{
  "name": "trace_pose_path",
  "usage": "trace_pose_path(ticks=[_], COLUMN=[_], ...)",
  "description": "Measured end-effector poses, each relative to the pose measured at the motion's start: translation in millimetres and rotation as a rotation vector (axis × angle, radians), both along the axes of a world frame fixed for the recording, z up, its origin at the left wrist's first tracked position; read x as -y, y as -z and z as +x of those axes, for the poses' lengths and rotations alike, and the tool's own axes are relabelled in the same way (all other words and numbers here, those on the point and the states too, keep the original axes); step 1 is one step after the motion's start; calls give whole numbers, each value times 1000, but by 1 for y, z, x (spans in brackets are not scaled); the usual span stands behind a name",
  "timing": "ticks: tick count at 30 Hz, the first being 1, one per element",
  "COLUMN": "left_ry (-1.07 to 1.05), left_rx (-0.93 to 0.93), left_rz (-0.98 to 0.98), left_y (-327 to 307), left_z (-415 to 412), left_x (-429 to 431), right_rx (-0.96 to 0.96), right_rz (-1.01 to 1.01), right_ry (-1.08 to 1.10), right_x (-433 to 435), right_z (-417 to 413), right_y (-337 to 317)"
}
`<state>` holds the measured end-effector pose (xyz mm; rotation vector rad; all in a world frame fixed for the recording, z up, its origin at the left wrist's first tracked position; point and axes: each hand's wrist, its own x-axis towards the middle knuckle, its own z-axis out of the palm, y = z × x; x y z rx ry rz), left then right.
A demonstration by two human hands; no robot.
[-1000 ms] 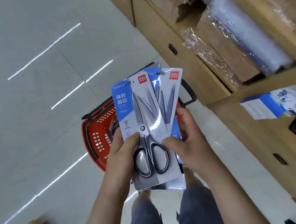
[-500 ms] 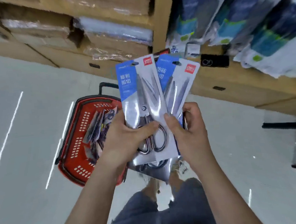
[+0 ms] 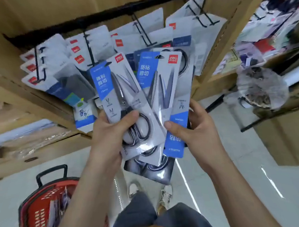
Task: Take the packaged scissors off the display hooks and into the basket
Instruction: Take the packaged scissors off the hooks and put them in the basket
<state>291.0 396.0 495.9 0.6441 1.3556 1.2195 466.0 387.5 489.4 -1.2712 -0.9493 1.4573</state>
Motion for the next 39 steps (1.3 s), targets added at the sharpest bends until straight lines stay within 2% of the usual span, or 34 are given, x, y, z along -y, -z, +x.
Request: trace_pose_path(ticks=[4, 7, 14, 19, 25, 33, 39], left_ry=[80, 141, 279, 274, 244, 43, -86], left_rx=[-13, -2, 65, 74, 29, -129, -148], left_rz=[35, 50, 96, 109, 103, 163, 170], left_y=[-15, -21, -34, -50, -52, -64, -76], left_z=[36, 62, 111, 137, 179, 245, 264], left_x=[-47, -80, -173, -219, -255, -304, -323], right_rx=[-56, -29, 26, 21, 151, 303, 274], right_rz=[-87, -111, -51, 1, 163, 422, 423], right_ry=[151, 216, 282, 287, 178, -46, -178], right_x=[-22, -48, -138, -175, -229, -316, -359], right_z=[39, 62, 106, 132, 175, 245, 272], right_y=[-11, -18, -46, -59, -69, -73, -69])
